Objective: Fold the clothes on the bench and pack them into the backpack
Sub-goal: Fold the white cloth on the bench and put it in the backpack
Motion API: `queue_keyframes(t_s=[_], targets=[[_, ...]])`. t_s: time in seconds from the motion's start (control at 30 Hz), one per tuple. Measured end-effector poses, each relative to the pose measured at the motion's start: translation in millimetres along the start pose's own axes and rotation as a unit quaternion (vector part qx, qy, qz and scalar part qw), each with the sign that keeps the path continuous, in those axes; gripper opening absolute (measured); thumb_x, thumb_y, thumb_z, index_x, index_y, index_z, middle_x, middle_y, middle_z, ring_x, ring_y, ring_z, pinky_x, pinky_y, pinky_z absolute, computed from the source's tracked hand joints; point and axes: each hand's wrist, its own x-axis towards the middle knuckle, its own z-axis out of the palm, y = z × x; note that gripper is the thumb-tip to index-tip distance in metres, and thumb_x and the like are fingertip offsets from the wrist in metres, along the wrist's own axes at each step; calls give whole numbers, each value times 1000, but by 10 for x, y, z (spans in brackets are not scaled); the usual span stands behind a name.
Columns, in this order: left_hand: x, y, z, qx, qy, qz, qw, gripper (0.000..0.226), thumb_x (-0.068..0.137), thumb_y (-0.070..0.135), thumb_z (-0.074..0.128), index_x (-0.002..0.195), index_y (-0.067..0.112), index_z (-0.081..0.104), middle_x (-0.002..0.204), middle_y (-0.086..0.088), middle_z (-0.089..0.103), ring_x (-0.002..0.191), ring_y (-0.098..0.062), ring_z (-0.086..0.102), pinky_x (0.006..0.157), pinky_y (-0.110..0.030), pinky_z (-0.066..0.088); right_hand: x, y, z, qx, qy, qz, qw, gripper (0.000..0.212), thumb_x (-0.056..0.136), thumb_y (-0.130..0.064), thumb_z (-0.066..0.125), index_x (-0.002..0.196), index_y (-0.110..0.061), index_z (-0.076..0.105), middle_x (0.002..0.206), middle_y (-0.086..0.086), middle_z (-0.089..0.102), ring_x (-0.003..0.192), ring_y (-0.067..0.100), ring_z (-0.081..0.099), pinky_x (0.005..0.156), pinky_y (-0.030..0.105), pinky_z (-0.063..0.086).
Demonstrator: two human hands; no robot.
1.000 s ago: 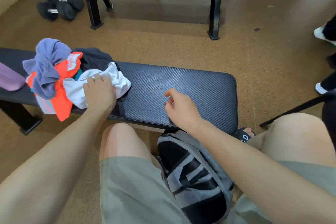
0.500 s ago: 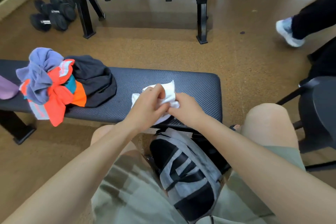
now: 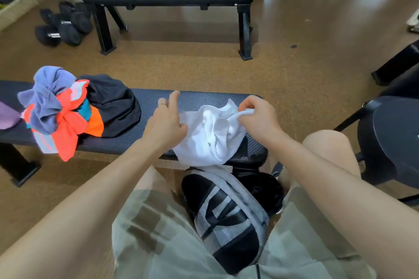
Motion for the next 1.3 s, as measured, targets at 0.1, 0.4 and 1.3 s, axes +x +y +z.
queue_keyframes(t_s=[0.1, 0.4, 1.3], targets=[[-43, 116, 44, -51, -66, 98, 992, 94, 84, 27, 71, 157, 30, 12, 145, -8, 37, 123, -29, 43, 97, -43, 43, -13, -161, -35, 59, 0, -20, 998, 19, 77, 3, 53, 83, -12, 63, 79, -3, 59, 67, 10, 47, 56, 26, 35], [-83, 433, 55, -278, -97, 189, 937, 82, 81, 23, 72, 147, 39, 26, 150, 7, 37, 139, -14, 37, 110, -49, 40, -45, -422, -109, 110, -37, -109, 987, 41, 68, 17, 43, 84, -11, 68, 76, -8, 61, 65, -3, 50, 58, 11, 38], [153, 471, -531, 10, 199, 170, 965, 19, 99, 22, 48, 86, 15, 35, 86, -1, 40, 68, -26, 40, 53, -36, 33, 265, -652, -307, -31, 59, -59, 996, 20, 93, -9, 35, 97, -7, 55, 91, 9, 63, 87, 27, 59, 68, 36, 43]])
